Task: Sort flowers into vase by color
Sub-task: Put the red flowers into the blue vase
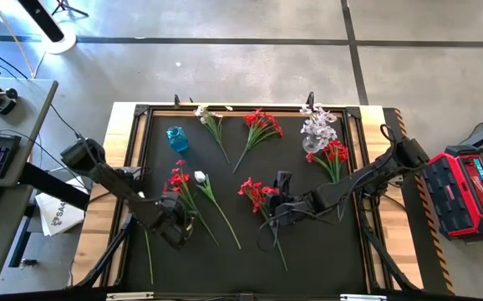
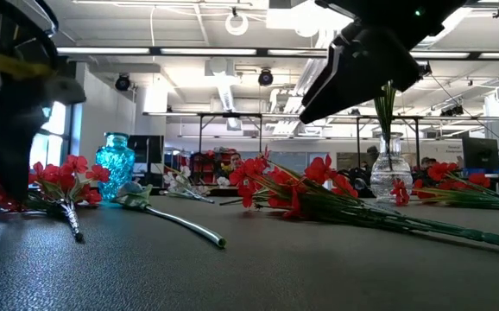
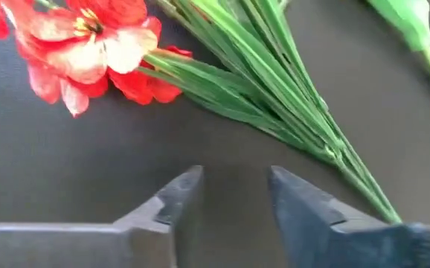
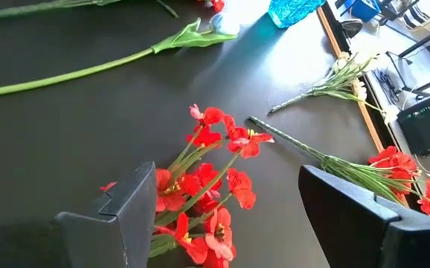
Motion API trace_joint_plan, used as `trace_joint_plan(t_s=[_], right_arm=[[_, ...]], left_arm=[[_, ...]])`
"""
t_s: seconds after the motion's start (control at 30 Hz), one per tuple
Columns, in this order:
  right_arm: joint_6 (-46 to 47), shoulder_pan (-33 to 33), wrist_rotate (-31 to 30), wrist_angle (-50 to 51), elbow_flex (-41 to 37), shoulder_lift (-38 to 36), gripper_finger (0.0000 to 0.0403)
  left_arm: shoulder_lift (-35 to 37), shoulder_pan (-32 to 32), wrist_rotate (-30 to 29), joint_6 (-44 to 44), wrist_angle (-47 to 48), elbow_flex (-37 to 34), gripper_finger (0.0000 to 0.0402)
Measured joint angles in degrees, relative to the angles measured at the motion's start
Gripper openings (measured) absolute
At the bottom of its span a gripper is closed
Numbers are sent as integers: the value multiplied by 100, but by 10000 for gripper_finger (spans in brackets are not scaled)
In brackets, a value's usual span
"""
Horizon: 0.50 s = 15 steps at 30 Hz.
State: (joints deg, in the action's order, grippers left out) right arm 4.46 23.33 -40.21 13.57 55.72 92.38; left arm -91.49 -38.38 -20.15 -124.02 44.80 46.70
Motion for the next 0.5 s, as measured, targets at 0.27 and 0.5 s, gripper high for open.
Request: trace_joint_plan(t_s=[0.27,0.5], right_arm=[[151,110,11,270,0,0,275],[79,160,-21,299,0,0,275]], left_arm=[[-50,48,-736,-127,-789,2,233],[-61,533,-848,-311,-550,2,243]])
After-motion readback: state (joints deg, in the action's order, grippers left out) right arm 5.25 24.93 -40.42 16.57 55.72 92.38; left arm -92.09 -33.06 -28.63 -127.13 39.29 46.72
